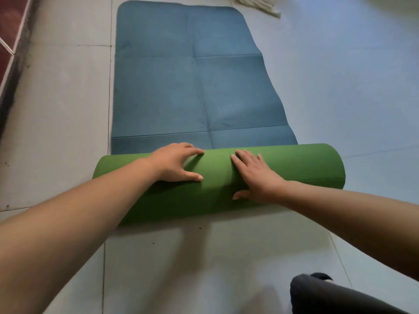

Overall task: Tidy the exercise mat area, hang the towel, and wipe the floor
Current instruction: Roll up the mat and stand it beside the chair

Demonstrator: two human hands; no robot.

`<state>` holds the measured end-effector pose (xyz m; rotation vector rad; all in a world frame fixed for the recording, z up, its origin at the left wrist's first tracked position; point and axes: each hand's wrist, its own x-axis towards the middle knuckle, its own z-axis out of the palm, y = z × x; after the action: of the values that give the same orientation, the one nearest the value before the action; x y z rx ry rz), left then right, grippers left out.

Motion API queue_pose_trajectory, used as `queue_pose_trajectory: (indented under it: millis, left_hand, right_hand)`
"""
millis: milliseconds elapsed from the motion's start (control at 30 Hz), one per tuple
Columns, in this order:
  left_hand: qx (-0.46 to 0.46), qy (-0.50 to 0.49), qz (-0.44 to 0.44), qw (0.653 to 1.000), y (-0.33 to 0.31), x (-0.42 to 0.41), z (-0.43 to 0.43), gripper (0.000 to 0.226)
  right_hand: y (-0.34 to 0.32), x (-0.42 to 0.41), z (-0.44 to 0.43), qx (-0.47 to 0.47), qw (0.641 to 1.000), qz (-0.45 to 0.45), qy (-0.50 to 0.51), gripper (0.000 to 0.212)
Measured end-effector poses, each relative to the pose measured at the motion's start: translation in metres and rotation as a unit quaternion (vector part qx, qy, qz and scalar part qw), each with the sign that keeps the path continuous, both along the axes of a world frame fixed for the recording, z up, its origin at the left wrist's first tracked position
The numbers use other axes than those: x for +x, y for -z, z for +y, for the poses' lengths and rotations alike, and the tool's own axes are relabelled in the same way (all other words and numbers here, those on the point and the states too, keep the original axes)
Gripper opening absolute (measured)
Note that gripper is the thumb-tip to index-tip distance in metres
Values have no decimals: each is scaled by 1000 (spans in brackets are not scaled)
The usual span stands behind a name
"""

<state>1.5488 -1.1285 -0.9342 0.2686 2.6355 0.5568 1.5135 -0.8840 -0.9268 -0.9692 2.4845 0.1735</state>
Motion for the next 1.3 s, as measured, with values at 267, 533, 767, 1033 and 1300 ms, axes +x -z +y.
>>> queue_pose_trajectory:
  millis: [267,533,767,1033,1300]
  left_hand:
    - [-109,8,45,993,-13,18,-3,98]
    - [-158,-42,-21,986,-19,-23,24,120]
    - [-175,8,-25,984,-28,-28,37,124]
    - [-109,17,-40,993,-24,-58,13,114]
    - [-74,2,-27,997,-25,-75,-6,100]
  right_hand:
    - [-6,-67,-22,-17,996,-83,-32,102]
    - [-1,-123,-45,-11,984,-165,-66,77]
    - [-1,-134,-43,-34,981,-184,-57,86]
    - [-16,-127,-12,-154,983,-99,0,72]
    - [-16,-90,14,-58,997,25,-53,116]
